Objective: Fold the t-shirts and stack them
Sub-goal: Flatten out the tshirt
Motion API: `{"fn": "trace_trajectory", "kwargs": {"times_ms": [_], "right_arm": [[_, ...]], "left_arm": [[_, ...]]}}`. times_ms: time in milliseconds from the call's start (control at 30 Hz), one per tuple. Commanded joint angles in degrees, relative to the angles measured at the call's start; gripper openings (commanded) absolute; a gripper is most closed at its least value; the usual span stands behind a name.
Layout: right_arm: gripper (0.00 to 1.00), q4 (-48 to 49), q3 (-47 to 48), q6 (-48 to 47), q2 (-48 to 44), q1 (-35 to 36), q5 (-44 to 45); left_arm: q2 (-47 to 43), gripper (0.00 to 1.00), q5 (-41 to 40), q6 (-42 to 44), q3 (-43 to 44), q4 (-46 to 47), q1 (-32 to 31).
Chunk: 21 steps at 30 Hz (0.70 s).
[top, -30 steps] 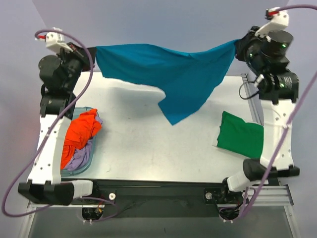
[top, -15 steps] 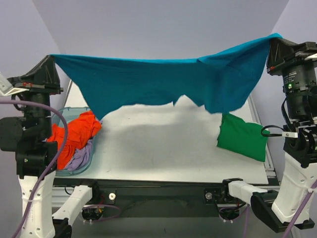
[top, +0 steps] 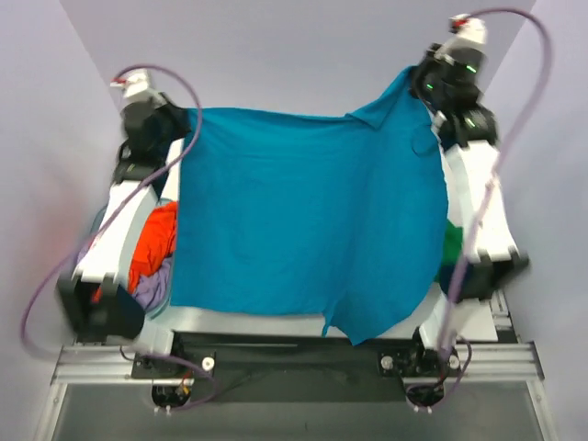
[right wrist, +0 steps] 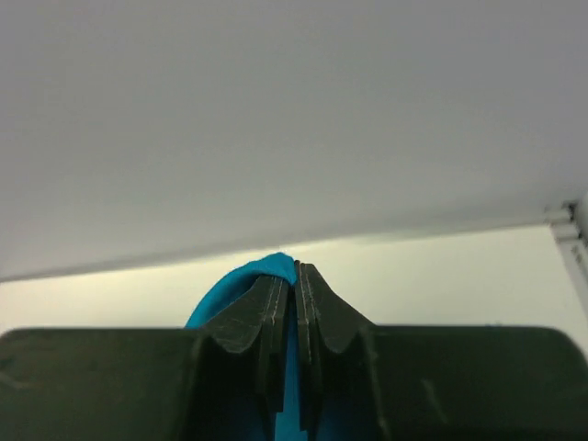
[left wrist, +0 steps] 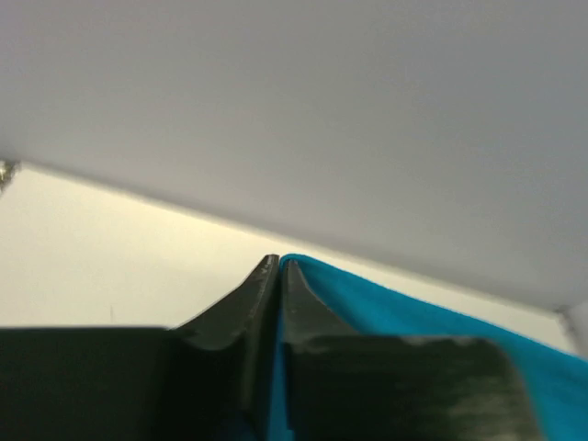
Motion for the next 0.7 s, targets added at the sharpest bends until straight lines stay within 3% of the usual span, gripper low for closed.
{"fn": "trace_trajectory", "kwargs": {"times_ms": [0,67,100,200,300,667], "right_arm": [[0.08,-11.8,5.4,3.0,20.7,-0.1,5.0],[0.44,-16.5,12.9,4.1,30.5,-0.3,2.8],[0.68,-19.6,13.8,4.4,32.4,-0.4,2.3],[0.9,-19.2,7.1,5.5,32.4,-0.4,2.0],[0.96,-17.8,-1.7,5.7,28.6,-0.2,-0.9],[0.96,-15.2,-27.6,7.2,12.4,3.3,-7.6]], "left_arm": [[17.8,0.29,4.3,0.6,3.5,-8.3,-0.2],[23.7,0.52,5.8,-0.2,8.4,-12.4,-0.8],[27.6,0.67,6.1,-0.2,12.1,-15.7,-1.7],[29.7,0.74,8.0,0.1,13.6,-17.5,-3.4],[28.5,0.76,8.9,0.0,11.5,-18.4,-4.4],[19.7,0.79,10.4,-6.4,-5.6,-19.2,-6.8]]}}
